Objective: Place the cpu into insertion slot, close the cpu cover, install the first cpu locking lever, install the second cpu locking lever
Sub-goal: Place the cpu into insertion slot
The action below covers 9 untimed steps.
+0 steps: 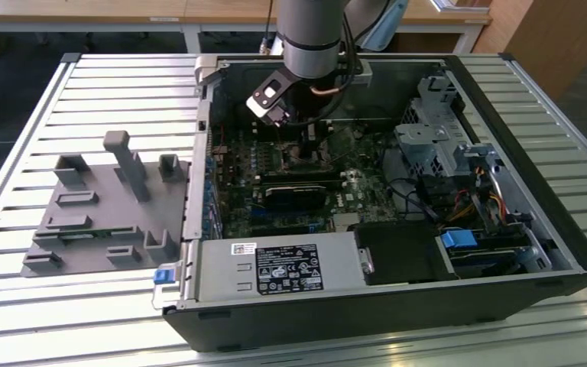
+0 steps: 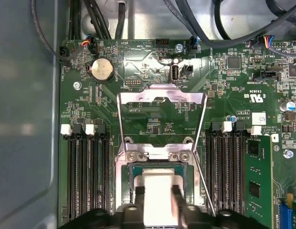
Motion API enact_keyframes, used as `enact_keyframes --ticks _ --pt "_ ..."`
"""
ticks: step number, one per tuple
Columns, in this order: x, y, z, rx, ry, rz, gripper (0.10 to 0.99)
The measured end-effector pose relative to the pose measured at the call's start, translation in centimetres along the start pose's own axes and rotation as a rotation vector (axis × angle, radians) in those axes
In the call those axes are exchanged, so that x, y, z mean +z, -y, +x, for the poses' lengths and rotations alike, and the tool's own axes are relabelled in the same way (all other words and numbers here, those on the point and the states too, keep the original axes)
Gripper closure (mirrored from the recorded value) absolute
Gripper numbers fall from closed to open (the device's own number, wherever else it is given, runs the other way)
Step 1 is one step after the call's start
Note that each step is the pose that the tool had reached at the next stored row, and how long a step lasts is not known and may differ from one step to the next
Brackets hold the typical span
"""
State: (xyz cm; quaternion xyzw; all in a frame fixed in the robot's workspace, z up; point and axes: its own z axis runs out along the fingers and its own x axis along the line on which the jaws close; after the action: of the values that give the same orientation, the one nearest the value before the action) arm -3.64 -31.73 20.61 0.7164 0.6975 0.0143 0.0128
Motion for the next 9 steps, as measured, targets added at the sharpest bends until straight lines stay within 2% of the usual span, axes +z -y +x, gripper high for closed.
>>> enact_keyframes --ticks 2,4,5,6,7,9 --pt "-0.11 -0.02 0.00 0.000 0.0000 0.002 0.843" --pt "-0.24 -0.03 0.00 0.000 0.0001 0.004 0.843" --pt "-0.31 -0.03 0.00 0.000 0.0002 0.005 0.902" --pt "-0.37 -0.04 0.00 0.000 0.0001 0.005 0.902" --pt "-0.43 -0.04 0.00 0.000 0.0002 0.006 0.965" --pt "-0.54 -0.05 0.00 0.000 0.0001 0.006 0.965"
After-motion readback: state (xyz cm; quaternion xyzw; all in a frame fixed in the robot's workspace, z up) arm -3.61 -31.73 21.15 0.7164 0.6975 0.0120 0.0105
